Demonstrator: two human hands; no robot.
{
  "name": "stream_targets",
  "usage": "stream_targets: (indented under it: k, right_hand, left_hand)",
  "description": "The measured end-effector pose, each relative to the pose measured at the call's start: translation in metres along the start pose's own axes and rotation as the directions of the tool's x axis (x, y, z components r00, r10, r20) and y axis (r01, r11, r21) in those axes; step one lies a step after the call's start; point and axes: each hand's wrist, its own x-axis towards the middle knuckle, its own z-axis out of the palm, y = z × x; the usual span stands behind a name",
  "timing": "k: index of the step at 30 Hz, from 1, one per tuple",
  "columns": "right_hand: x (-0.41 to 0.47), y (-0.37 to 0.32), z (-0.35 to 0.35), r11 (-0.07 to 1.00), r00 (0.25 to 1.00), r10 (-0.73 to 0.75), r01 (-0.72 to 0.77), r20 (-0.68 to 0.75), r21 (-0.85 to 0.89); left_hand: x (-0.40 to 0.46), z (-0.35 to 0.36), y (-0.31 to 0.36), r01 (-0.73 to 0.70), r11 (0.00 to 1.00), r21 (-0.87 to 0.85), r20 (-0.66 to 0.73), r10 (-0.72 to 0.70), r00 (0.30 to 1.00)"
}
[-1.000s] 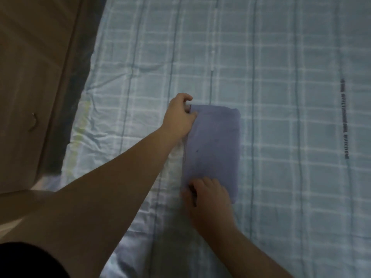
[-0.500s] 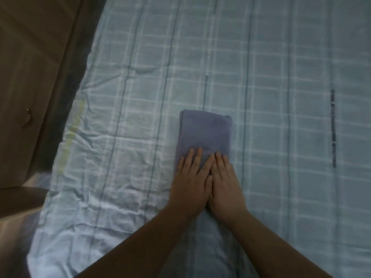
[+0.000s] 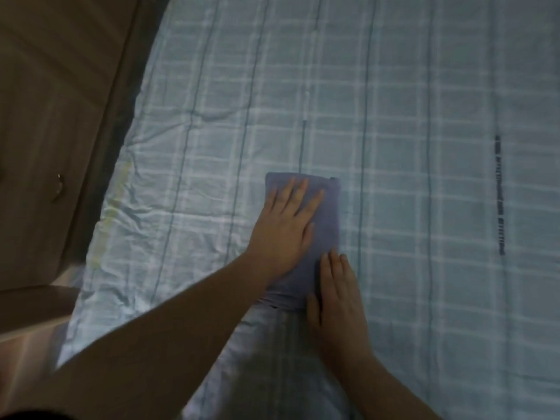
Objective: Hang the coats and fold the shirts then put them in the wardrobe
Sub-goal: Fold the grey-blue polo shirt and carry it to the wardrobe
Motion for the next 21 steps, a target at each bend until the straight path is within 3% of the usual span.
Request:
stream_targets:
  k: [4,7,9,11,13,15,17,21]
  right_hand:
    - [-0.017,0.006,0.015,0.989,0.993,0.043,-0.026,0.114,-0.146]
    - [-0.019,0.009,0.017,0.982,0.984,0.071,-0.041,0.162,-0.184]
    - [-0.018,0.005,0.016,0.987,0.984,0.084,-0.060,0.158,-0.149]
    - [-0.017,-0.001,0.013,0.983,0.977,0.180,-0.182,0.115,0.012]
    - [-0.018,-0.010,0.007,0.863,0.911,0.395,-0.411,0.116,0.292]
    - [-0.015,-0.016,0.000,0.690,0.808,0.569,-0.571,0.154,0.445]
    - [-0.011,-0.021,-0.007,0.619,0.735,0.651,-0.659,0.189,0.427]
    - [0.004,-0.022,-0.012,0.578,0.634,0.711,-0.773,0.304,0.261]
  left_hand:
    - [0.046,0.005,-0.013,-0.132,0.988,0.084,0.088,0.125,0.988]
    - [0.058,0.015,-0.026,-0.112,0.991,0.078,0.238,0.091,0.967]
    - [0.059,0.018,-0.028,-0.103,0.992,0.077,0.239,0.082,0.968]
    - [0.063,0.014,-0.027,-0.093,0.995,0.031,0.238,0.083,0.968]
    - [0.072,0.003,-0.031,-0.050,0.996,-0.074,0.229,0.065,0.971]
    - [0.085,-0.010,-0.038,0.003,0.989,-0.148,0.231,0.031,0.973]
    - [0.099,-0.021,-0.044,0.037,0.988,-0.147,0.310,0.010,0.951]
    - [0.113,-0.036,-0.049,0.091,0.991,-0.101,0.492,-0.029,0.870]
